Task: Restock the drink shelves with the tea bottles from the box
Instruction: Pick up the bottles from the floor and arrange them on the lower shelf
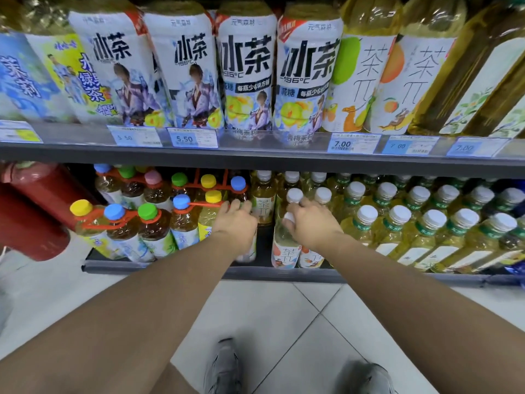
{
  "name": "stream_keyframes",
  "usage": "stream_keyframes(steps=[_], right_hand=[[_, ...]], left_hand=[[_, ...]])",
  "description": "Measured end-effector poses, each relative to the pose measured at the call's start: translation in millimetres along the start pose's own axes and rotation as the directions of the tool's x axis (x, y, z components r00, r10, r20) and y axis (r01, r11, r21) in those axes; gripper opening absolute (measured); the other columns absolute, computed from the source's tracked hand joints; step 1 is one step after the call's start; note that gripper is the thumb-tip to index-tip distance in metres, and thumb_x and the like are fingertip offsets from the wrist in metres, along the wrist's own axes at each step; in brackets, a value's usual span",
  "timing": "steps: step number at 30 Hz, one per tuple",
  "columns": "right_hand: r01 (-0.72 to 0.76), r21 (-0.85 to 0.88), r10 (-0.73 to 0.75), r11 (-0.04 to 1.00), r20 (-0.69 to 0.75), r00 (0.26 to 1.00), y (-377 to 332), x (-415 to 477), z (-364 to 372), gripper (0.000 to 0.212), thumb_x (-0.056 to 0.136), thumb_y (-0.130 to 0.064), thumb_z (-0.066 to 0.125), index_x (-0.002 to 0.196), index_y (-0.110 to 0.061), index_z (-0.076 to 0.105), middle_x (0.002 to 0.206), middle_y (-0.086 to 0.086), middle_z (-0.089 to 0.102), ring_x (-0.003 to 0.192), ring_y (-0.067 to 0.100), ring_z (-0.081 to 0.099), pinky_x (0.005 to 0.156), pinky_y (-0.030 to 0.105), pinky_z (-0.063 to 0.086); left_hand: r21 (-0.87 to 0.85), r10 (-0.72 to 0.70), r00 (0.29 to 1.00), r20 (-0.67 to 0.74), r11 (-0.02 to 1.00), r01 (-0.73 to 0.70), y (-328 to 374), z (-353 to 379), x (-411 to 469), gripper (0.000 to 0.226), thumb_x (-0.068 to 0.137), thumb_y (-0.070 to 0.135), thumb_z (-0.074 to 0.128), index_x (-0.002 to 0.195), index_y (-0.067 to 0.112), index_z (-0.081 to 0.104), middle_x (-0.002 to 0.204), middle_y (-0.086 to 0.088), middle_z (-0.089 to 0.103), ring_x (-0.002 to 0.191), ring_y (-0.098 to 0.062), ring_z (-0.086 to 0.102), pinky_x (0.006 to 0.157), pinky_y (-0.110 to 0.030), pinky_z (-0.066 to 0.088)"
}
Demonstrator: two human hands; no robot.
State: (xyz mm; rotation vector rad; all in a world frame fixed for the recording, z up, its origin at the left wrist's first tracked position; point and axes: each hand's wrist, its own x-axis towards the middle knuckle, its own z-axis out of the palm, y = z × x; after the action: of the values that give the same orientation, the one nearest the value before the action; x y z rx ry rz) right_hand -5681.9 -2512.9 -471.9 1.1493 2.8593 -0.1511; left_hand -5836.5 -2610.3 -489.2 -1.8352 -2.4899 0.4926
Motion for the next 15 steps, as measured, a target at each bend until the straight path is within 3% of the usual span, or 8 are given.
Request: stream_keyframes(steps=[4,7,10,13,15], right_hand=[[0.014,-0.056,-0.01,0.998,0.068,0.998,-3.9,0.2,7.9,0.048,0.095,-0.047,0.048,0.136,-0.023,0.046,0.137,0.008,0.05,0.126,0.032,0.044,0.1,0.045,0.034],[-0.012,-0.022,0.013,1.0,0.039,0.999,8.1,-1.5,3.6,0.052,0.091,-0.051,0.053,0.138,-0.031,0.044,0.141,0.005,0.045,0.131,0.029,0.037,0.105,0.047,0.031],[-0.134,0.002,0.134,0.991,0.091,0.987,25.4,-5.9,1.8,0.058,0.088,-0.039,0.062,0.142,-0.031,0.041,0.142,0.009,0.041,0.129,0.033,0.04,0.105,0.049,0.037],[-0.253,0.14,0.22,0.957,0.212,0.952,36.3,-7.7,7.0,0.064,0.087,-0.017,0.066,0.144,-0.028,0.039,0.146,0.013,0.038,0.124,0.035,0.051,0.1,0.043,0.047],[-0.277,0.198,0.242,0.94,0.186,0.952,40.3,-6.7,9.9,0.063,0.088,-0.013,0.065,0.145,-0.025,0.04,0.146,0.016,0.041,0.125,0.034,0.051,0.1,0.039,0.045]], left_hand=[[-0.008,0.008,1.0,0.005,1.0,-0.008,-1.1,4.5,-3.0,0.067,0.083,0.014,0.061,0.146,0.022,0.042,0.153,-0.01,0.031,0.143,-0.033,0.023,0.121,-0.055,0.01],[-0.068,0.04,0.998,-0.055,0.997,-0.044,6.5,0.4,-2.0,0.059,0.087,0.015,0.059,0.143,0.019,0.044,0.147,-0.011,0.04,0.141,-0.033,0.029,0.122,-0.054,0.01],[-0.173,0.099,0.987,-0.127,0.977,-0.121,21.0,-6.0,0.8,0.048,0.093,0.024,0.058,0.138,0.019,0.045,0.14,-0.009,0.048,0.134,-0.031,0.038,0.118,-0.048,0.021],[-0.344,0.108,0.986,-0.129,0.927,-0.147,39.7,-18.5,4.6,0.053,0.095,0.03,0.059,0.143,0.018,0.04,0.137,-0.01,0.049,0.129,-0.032,0.044,0.104,-0.046,0.041],[-0.411,0.112,0.988,-0.11,0.899,-0.148,50.7,-23.4,8.3,0.056,0.096,0.028,0.06,0.145,0.016,0.037,0.135,-0.01,0.048,0.125,-0.034,0.048,0.094,-0.047,0.049]])
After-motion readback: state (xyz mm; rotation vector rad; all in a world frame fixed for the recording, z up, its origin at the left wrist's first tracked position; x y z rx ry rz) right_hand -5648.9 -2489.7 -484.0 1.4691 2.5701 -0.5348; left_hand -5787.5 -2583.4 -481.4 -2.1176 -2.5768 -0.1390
